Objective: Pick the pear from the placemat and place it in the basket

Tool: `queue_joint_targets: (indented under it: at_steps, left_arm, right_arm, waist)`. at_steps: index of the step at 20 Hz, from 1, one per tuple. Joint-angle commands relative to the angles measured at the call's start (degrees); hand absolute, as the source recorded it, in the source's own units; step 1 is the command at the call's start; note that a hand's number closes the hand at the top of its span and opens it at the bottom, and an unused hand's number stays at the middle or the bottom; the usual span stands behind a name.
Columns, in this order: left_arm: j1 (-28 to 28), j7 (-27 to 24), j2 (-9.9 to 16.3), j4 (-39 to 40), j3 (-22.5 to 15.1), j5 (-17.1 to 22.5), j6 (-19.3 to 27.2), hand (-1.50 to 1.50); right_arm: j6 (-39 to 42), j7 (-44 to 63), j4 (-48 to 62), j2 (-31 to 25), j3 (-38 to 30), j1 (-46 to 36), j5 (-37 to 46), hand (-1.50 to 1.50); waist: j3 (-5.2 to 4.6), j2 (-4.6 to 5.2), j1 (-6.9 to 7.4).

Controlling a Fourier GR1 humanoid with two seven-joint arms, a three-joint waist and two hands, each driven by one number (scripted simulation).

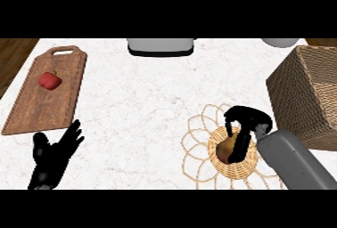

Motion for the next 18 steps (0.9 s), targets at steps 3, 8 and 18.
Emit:
queue_joint_targets:
  at_steps: [3,8,18]
  left_arm:
    - [3.78,2.31,-0.28,0.21,0.3,1.25,-0.63,0.0]
    - [5.11,-0.17,-0.2,2.45,1.26,0.88,-0.52,0.0]
    - [4.74,-0.52,-0.4,2.73,2.07,0.4,0.27,0.0]
  right_arm:
    - [-12.04,1.47,-16.84,-2.51,8.2,10.58,12.85,1.5]
    - [-23.02,7.94,-31.06,-3.17,14.12,16.93,25.28,1.5]
    - [-39.76,9.82,-58.84,4.35,-1.45,21.57,18.3,1.5]
  waist:
    - [-0.03,0.14,-2.12]
    - [-0.12,-0.03,-3.46]
    - [-0.08,0.38,-3.63]
